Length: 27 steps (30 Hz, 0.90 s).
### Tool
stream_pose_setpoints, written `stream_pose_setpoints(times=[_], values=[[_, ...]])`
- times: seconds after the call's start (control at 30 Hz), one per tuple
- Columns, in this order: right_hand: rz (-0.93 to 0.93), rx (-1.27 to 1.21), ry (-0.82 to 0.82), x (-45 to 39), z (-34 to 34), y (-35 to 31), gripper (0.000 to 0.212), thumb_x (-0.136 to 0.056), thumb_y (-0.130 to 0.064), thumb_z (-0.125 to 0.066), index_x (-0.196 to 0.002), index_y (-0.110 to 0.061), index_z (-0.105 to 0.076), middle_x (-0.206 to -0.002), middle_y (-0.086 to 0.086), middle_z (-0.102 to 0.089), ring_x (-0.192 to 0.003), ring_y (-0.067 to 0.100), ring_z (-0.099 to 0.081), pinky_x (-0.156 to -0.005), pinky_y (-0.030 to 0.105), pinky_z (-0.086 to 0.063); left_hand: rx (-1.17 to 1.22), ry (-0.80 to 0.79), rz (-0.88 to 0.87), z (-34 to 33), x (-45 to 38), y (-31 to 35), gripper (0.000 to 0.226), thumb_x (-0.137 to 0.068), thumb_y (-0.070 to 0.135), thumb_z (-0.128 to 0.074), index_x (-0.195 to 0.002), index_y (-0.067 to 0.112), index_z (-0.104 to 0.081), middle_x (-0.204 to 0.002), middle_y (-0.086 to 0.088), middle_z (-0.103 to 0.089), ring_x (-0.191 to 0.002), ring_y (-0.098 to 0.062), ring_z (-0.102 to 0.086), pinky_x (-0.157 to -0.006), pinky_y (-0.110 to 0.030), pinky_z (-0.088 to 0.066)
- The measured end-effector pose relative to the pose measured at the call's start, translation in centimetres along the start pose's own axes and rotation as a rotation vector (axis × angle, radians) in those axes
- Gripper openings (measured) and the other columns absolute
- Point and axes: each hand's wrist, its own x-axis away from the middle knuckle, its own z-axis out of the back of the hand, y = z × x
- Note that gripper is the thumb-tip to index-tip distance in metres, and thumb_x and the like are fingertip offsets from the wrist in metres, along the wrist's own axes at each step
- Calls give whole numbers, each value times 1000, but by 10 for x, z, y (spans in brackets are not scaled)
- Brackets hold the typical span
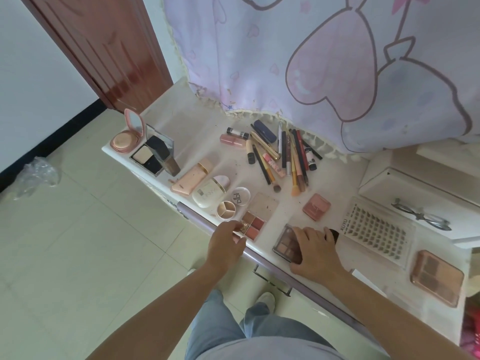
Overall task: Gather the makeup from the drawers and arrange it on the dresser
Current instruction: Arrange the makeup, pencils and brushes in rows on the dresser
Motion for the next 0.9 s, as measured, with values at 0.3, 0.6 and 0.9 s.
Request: stream_pose_setpoints(times=[0.3, 0.6, 0.9], values=[[248, -461, 204, 19, 55, 5, 53, -70, -30, -69, -115, -12, -49, -123, -3, -40, -107, 4, -30, -85, 9, -26, 590, -471, 97, 25, 8, 58, 25, -85, 1, -60, -95, 22, -51, -83, 0, -59, -67, -12, -63, -68, -21, -55], [304, -842, 157, 43, 119, 15, 57, -57, -44, -64, -111, -42, -44, -129, -12, -39, -105, 2, -48, -76, 12, -48, 708, -477, 16, 56, -2, 113, 18, -86, -7, -52, -83, 10, -57, -72, -6, -62, -63, -14, -61, -62, -23, -56], [319, -904, 358, 58, 156, 17, 57, -46, -46, -70, -99, -46, -49, -115, -25, -41, -103, -14, -47, -77, 4, -45, 735, -578, -214, 77, 1, 167, 20, -90, 1, -50, -93, 19, -59, -79, 2, -67, -68, -9, -62, -69, -28, -49]])
